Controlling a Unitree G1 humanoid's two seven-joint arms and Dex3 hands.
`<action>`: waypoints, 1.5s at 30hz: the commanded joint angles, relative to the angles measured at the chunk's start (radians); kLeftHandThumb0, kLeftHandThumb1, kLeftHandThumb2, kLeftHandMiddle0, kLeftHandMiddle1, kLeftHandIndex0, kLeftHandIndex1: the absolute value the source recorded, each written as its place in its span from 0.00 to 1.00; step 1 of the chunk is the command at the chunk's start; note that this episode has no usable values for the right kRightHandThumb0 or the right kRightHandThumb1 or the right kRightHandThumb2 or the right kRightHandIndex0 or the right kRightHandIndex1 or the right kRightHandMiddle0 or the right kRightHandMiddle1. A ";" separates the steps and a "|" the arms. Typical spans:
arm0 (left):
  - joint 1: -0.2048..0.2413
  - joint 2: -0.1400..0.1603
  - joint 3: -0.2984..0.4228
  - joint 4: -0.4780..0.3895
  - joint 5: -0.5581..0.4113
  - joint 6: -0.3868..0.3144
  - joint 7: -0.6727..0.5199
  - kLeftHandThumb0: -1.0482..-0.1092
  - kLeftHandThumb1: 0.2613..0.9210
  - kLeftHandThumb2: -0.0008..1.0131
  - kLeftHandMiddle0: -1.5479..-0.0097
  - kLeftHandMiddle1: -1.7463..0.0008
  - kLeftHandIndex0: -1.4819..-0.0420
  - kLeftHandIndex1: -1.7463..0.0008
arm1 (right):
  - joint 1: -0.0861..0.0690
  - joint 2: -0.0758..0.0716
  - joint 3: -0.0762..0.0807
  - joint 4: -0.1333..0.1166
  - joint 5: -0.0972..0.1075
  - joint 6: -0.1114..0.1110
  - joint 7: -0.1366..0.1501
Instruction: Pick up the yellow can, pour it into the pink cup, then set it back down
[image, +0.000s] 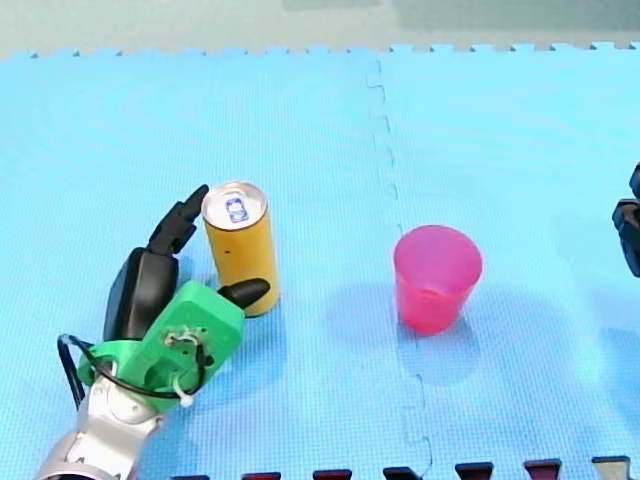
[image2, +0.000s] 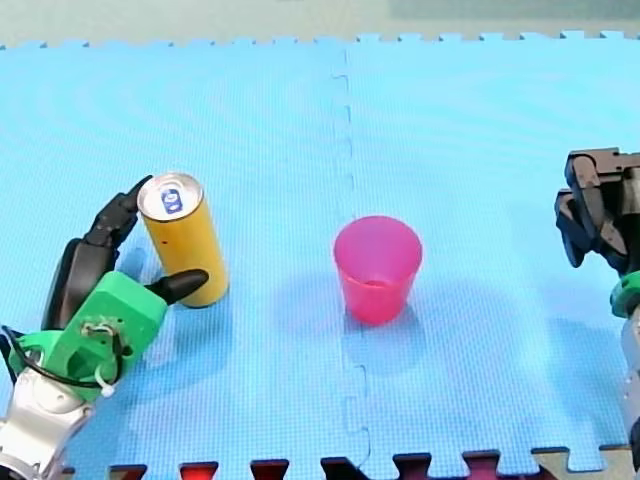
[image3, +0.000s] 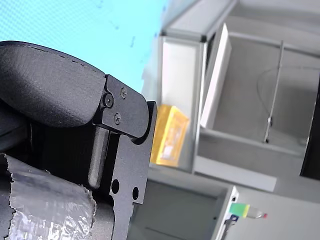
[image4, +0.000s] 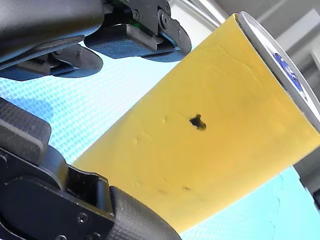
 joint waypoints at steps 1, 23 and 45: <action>0.009 0.006 0.009 -0.013 -0.022 -0.015 -0.024 0.00 0.90 0.02 0.81 1.00 0.82 1.00 | 0.000 -0.003 -0.003 0.001 0.004 -0.001 0.002; 0.027 0.014 0.142 -0.024 -0.286 -0.040 -0.404 0.00 0.90 0.00 0.87 1.00 0.86 1.00 | -0.008 -0.010 -0.012 0.016 0.008 0.001 0.014; 0.099 0.040 0.165 -0.122 -0.269 0.012 -0.404 0.00 0.87 0.00 0.88 0.99 0.87 1.00 | -0.008 -0.014 -0.014 0.011 0.009 0.005 0.009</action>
